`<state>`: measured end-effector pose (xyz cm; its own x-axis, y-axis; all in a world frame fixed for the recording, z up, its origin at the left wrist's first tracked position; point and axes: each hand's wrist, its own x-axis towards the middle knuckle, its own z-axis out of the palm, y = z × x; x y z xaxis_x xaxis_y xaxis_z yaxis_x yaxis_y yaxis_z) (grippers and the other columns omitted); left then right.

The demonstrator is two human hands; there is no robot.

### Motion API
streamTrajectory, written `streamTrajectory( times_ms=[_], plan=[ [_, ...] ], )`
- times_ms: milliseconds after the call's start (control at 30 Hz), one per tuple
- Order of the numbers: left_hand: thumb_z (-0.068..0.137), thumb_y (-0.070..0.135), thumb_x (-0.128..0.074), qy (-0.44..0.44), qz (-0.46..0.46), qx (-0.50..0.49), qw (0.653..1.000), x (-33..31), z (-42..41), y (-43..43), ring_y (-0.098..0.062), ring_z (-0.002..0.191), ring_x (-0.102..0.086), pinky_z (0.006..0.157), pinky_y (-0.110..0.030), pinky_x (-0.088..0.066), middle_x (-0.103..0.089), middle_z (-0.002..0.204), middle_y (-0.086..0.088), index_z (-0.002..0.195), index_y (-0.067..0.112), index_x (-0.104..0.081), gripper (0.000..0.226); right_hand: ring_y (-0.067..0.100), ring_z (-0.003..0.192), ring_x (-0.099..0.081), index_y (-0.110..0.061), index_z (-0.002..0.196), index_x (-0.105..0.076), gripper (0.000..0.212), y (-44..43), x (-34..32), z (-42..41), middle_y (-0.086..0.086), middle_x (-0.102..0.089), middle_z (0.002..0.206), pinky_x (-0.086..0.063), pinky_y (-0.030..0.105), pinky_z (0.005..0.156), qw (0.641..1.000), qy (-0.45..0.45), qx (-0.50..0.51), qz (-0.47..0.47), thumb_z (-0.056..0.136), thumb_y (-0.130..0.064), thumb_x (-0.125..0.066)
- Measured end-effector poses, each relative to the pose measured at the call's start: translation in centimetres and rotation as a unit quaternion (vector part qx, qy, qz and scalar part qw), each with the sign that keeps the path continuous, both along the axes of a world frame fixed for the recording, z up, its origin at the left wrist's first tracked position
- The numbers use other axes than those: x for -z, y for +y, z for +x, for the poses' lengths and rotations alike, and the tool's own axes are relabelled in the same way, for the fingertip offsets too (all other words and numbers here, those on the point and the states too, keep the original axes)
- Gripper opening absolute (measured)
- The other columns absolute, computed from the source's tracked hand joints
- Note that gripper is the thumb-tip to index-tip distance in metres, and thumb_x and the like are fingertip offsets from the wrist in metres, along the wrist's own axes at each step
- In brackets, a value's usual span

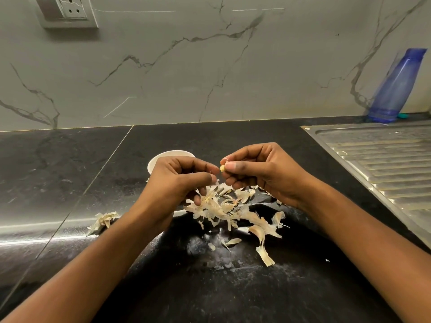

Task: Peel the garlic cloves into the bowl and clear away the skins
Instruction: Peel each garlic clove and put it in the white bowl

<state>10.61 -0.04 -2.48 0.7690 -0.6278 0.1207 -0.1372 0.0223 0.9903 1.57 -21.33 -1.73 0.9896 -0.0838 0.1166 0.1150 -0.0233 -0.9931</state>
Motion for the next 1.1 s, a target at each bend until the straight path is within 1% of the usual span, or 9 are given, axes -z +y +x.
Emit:
streamTrajectory(
  times_ms=[67,167,267,333,467,600,767,967,1100],
  plan=[
    [0.085,0.005,-0.079,0.008,-0.007,0.008,1.0,-0.07,-0.02,0.03,-0.031,0.063,-0.056,0.059,-0.036,-0.04,-0.068,0.071,-0.018,0.088,0.01,-0.083,0.007,0.026,0.086,-0.078,-0.003,0.111,-0.078,0.025,0.08,0.06,-0.05,0.021,-0.08,0.102,-0.065,0.031,0.076,1.0,-0.002,-0.001,-0.004,0.087,-0.01,-0.077],
    [0.084,0.006,-0.079,0.016,-0.011,0.022,1.0,-0.24,-0.16,0.05,-0.031,0.066,-0.059,0.053,-0.03,-0.051,-0.072,0.077,-0.018,0.087,0.007,-0.083,0.005,0.025,0.087,-0.079,-0.003,0.11,-0.078,0.026,0.13,0.01,-0.13,0.02,-0.08,0.102,-0.066,0.032,0.079,1.0,-0.005,-0.001,-0.002,0.085,-0.009,-0.078],
    [0.082,0.004,-0.08,0.012,-0.004,0.035,0.999,-0.33,-0.32,0.07,-0.025,0.067,-0.065,0.055,-0.026,-0.057,-0.075,0.08,-0.017,0.088,0.005,-0.083,0.007,0.026,0.088,-0.079,-0.004,0.109,-0.078,0.026,0.12,-0.03,-0.18,0.021,-0.079,0.104,-0.066,0.032,0.079,1.0,-0.008,0.001,0.0,0.084,-0.009,-0.078],
    [0.077,0.011,-0.082,0.003,-0.004,0.035,0.999,-0.32,-0.36,0.08,-0.025,0.069,-0.067,0.057,-0.028,-0.058,-0.076,0.083,-0.019,0.089,0.005,-0.083,0.013,0.025,0.086,-0.078,-0.005,0.108,-0.079,0.025,0.13,-0.06,-0.18,0.021,-0.08,0.103,-0.066,0.032,0.079,1.0,-0.01,0.002,0.0,0.084,-0.009,-0.078],
    [0.073,0.018,-0.082,-0.004,-0.005,0.029,1.0,-0.38,-0.43,0.02,-0.027,0.07,-0.068,0.059,-0.029,-0.06,-0.075,0.084,-0.024,0.087,0.006,-0.084,0.019,0.025,0.084,-0.078,-0.006,0.105,-0.08,0.023,0.15,-0.1,-0.17,0.019,-0.08,0.1,-0.066,0.031,0.078,1.0,-0.013,0.006,-0.013,0.082,-0.01,-0.079],
    [0.085,0.003,-0.079,-0.017,-0.009,0.02,1.0,-0.33,-0.52,-0.07,-0.027,0.067,-0.067,0.059,-0.028,-0.06,-0.074,0.078,-0.022,0.084,0.004,-0.083,0.004,0.027,0.088,-0.079,-0.005,0.106,-0.079,0.024,0.0,-0.06,-0.14,0.018,-0.08,0.102,-0.066,0.032,0.08,1.0,-0.011,0.001,-0.023,0.083,-0.01,-0.079],
    [0.089,-0.007,-0.073,-0.032,-0.014,0.001,0.999,-0.17,-0.8,-0.32,-0.025,0.062,-0.066,0.056,-0.026,-0.058,-0.072,0.07,-0.018,0.081,0.001,-0.081,0.013,0.026,0.087,-0.079,-0.001,0.109,-0.078,0.026,0.14,0.04,-0.2,0.02,-0.08,0.1,-0.066,0.032,0.079,0.999,-0.012,-0.007,-0.032,0.084,-0.008,-0.078],
    [0.089,-0.006,-0.072,-0.031,-0.021,-0.011,0.999,-0.29,-0.9,-0.43,-0.025,0.062,-0.063,0.054,-0.027,-0.055,-0.071,0.069,-0.014,0.075,0.006,-0.081,0.02,0.028,0.088,-0.079,-0.002,0.114,-0.077,0.027,0.36,0.07,-0.16,0.021,-0.08,0.101,-0.066,0.032,0.077,0.999,-0.013,-0.015,-0.037,0.088,-0.011,-0.076],
    [0.091,-0.004,-0.072,-0.042,-0.005,-0.016,0.999,-0.24,-0.75,-0.34,-0.025,0.062,-0.062,0.055,-0.026,-0.056,-0.071,0.068,-0.014,0.078,0.004,-0.081,0.018,0.032,0.09,-0.078,-0.001,0.115,-0.076,0.029,0.51,0.17,-0.17,0.021,-0.08,0.103,-0.067,0.037,0.081,0.998,-0.001,-0.019,-0.053,0.089,-0.013,-0.079]
  ],
)
